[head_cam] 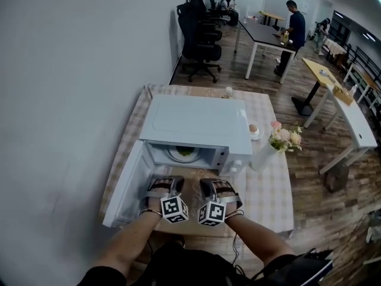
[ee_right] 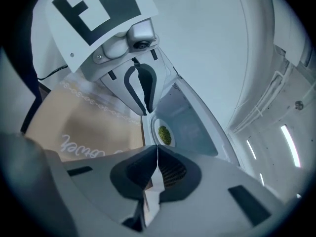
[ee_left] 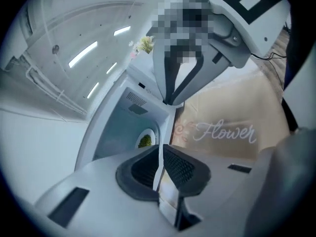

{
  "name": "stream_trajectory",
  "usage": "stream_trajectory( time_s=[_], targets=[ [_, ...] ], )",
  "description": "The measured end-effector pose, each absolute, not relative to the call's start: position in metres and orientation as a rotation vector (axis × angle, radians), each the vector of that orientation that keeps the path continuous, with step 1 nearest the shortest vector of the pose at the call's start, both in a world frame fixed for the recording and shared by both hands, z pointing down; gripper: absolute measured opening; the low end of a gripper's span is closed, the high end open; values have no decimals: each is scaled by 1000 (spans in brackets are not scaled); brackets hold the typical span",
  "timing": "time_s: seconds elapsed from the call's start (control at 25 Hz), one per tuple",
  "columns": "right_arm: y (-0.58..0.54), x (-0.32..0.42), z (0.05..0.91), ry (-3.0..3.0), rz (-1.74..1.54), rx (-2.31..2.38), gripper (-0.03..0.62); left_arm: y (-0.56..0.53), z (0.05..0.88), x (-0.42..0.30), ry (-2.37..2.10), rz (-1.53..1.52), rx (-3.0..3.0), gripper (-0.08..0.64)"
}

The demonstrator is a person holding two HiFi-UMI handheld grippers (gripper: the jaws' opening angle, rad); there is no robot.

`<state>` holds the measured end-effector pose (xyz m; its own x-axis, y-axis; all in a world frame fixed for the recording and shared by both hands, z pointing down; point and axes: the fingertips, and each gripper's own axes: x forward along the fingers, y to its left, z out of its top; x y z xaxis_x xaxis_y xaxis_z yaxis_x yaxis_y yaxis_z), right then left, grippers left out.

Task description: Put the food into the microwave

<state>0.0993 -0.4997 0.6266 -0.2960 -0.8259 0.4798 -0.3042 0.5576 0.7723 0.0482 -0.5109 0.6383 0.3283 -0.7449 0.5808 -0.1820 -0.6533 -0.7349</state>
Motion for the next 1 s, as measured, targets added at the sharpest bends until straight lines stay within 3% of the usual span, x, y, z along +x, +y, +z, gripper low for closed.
stream_trajectory(
  time_s=[0.48,1.0],
  targets=[
    [-434,117,566,-2094,-441,1147,11,-439,570,67,1109,-953,-2326,9],
    [-380,126,496,-2388,-264,1246,11,-372,491,31,1534,-457,-2683,8]
  ],
)
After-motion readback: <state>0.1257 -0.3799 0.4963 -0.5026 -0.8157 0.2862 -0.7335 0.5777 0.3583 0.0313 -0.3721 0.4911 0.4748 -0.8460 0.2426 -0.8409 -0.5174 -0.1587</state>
